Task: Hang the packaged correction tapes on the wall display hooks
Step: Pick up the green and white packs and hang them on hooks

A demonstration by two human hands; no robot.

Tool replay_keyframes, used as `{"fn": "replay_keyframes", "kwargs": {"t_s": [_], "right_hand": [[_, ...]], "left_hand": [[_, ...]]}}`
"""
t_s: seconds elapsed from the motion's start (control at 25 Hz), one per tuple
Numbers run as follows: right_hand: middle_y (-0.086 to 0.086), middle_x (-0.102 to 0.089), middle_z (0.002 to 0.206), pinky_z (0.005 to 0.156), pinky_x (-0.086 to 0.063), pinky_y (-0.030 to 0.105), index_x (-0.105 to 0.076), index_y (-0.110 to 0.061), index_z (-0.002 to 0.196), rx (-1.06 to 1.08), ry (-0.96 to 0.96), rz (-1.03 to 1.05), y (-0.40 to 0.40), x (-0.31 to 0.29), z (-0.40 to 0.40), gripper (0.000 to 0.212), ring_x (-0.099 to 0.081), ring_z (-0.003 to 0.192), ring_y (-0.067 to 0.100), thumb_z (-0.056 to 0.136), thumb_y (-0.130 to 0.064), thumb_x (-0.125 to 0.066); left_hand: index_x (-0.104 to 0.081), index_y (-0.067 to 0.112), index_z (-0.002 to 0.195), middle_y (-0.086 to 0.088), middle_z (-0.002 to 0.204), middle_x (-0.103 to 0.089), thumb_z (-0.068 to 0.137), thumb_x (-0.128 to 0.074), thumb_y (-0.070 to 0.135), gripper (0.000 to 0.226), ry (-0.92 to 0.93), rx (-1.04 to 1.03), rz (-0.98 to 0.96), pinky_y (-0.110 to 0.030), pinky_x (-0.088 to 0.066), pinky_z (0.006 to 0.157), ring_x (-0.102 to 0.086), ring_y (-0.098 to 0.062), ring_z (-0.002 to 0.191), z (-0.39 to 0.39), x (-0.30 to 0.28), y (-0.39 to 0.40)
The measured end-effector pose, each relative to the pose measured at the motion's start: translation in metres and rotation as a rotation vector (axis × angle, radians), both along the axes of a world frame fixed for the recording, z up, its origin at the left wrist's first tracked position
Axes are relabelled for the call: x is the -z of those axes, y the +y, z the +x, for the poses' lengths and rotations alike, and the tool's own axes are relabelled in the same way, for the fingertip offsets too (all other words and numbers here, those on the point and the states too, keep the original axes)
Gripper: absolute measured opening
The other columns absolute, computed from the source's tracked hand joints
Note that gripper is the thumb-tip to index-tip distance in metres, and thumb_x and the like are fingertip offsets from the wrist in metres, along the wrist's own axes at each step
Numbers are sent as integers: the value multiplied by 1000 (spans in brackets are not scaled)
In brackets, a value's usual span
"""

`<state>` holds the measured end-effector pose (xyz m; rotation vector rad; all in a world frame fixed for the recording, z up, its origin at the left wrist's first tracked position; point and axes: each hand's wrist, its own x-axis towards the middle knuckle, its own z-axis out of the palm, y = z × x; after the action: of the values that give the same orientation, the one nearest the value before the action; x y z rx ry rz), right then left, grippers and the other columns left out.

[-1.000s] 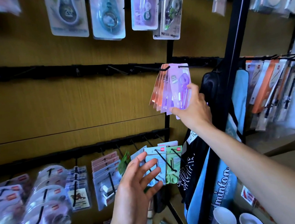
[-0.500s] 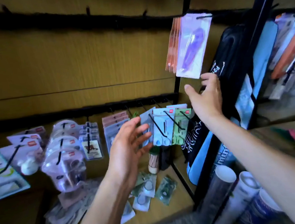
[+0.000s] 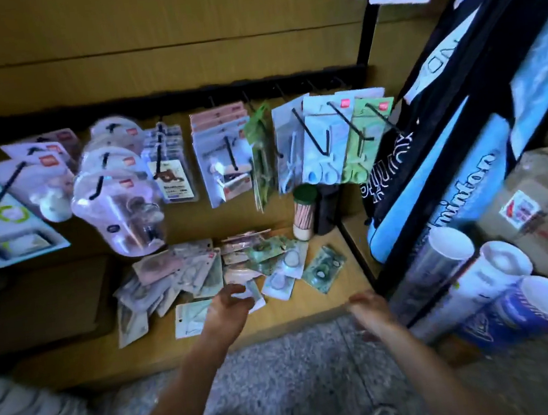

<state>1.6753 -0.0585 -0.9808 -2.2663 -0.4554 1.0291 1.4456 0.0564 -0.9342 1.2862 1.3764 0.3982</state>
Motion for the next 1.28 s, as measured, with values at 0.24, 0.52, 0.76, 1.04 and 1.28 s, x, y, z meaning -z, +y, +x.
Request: {"fn": "replay_keyframes", "kwargs": {"t_s": [0.24,0.52,0.76,1.04,1.28], "right_hand": [[7,-60,106,81,-50,38,-57,-9,100,-47,-30,-138,61,60,40,24,-60,100,33,84,-25,-64],[9,-55,136,93,-48,34,-46,-28,140,-178,-201,-108,124,113,71,72,-58,117,31,74,-45,-70],[6,-33,155,104,-39,40,-28,-35,152,-423,-434,-251,126,143,82,79,-38,136,35,83,-53,-62],[3,-67,124,94,-53,45,-57,-25,131,23,-27,232,138,151,36,74,-64,109,25,62,-37,-80],[11,-50,137,88,-53,41,-46,-5,135,445,423,449,155,151,20,64,-59,105,22,79,10,-72]], "left_hand": [[-57,13,107,-14,76,-57,92,-62,5,18,118,-96,-36,-25,-36,53,-49,-25,61,20,67,75],[-52,22,121,-5,113,-57,77,-68,27,47,215,70,115,-39,-50,97,-58,-22,106,78,145,150],[-49,28,130,-13,124,-63,78,-53,54,58,400,199,150,-48,-49,96,-59,-38,114,115,154,179],[-56,24,95,-6,93,-69,83,-64,57,36,272,-52,80,-43,-51,92,-66,-30,96,137,158,172],[-52,18,114,-14,114,-65,63,-89,5,64,-159,-272,-217,-47,-59,84,-65,-33,102,144,154,159]]}}
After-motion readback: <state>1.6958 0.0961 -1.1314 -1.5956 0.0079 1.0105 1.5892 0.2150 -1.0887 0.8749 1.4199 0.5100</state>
